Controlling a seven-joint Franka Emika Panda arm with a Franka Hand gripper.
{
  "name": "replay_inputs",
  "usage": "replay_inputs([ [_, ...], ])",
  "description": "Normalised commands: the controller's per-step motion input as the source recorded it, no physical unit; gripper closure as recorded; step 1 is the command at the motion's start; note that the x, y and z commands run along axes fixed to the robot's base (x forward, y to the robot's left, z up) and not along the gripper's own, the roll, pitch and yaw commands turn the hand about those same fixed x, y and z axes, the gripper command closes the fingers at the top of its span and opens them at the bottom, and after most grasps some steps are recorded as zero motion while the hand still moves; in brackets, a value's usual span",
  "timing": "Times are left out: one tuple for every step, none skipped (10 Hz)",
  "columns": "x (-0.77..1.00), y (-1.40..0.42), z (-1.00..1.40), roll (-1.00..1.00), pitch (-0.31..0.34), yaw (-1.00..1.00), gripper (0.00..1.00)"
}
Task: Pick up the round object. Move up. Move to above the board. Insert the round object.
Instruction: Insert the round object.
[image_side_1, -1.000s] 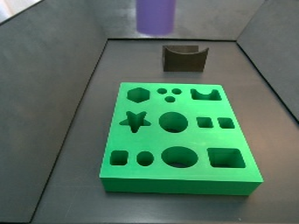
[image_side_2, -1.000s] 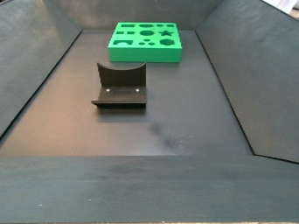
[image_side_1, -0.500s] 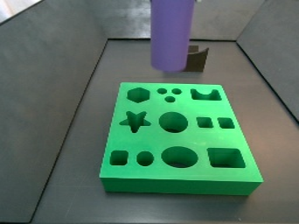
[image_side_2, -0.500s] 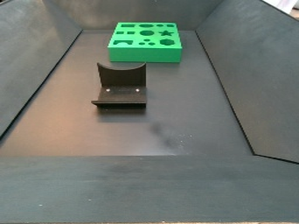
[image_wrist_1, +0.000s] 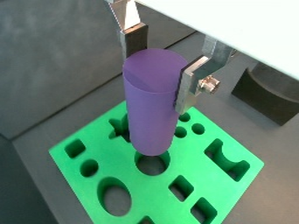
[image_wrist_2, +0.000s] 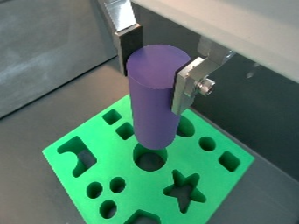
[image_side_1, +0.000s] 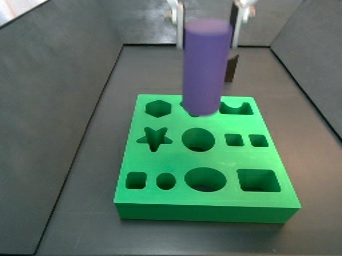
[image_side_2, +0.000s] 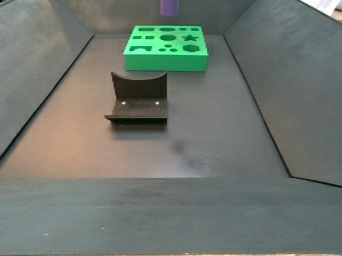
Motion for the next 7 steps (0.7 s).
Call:
replay_inputs([
  [0.5,-0.1,-0.47,0.25,0.0,0.35,1.0],
  [0.45,-0.07,-0.49,0.26,-0.009,0.38,1.0],
  [0.36,-0.03,-0.53,0.27,-0.034,0.41,1.0],
  [0.19,-0.05,-0.33,0.14,-0.031,0.22,1.0],
  [0.13,-0.06,-0.17,0.04,-0.041,0.08,1.0],
  [0.04,-0.06,-0.13,0.01,-0.04,0.0,1.0],
  [0.0,0.0,-0.31,0.12,-0.039,0.07,1.0],
])
